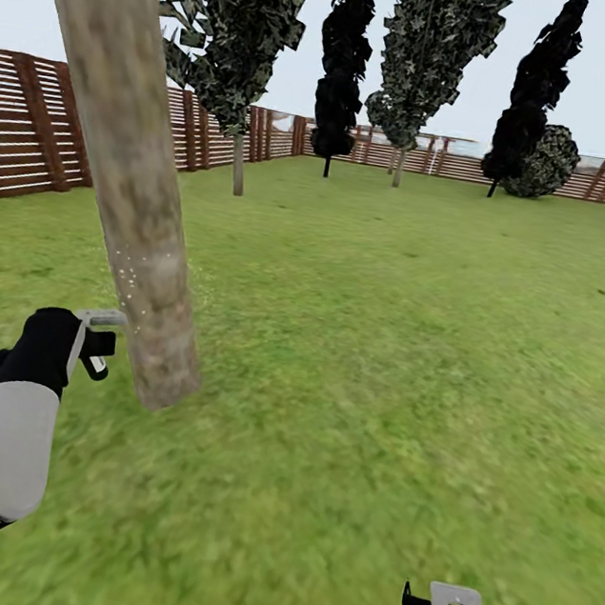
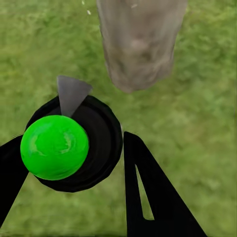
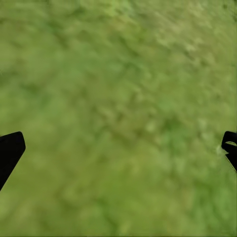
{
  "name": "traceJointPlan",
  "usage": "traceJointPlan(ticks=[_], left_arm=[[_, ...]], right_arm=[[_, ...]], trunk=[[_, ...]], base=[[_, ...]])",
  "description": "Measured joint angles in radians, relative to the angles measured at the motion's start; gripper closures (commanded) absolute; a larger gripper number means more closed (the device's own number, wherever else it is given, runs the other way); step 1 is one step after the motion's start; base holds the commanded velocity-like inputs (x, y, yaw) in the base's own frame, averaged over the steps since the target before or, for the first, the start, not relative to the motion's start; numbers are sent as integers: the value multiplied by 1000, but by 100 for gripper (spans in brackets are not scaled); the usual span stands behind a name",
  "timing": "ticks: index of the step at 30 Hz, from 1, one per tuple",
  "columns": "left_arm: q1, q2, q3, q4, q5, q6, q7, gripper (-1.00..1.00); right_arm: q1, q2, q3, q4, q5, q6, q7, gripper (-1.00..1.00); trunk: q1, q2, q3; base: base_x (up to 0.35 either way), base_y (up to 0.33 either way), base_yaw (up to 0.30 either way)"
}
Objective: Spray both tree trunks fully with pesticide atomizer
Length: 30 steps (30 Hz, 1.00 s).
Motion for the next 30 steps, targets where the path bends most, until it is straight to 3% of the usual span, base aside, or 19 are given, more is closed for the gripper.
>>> traceJointPlan(ticks=[18,30], left_arm=[[-1,-1,-1,2,-3,-1,8,100],[1,1,-1,1,-5,-1,9,100]], right_arm=[[0,0,0,0,0,0,0,-100],[0,2,0,0,0,0,0,-100]], trunk=[[0,0,0],[0,0,0]], base=[[134,-265,7],[64,-266,229]])
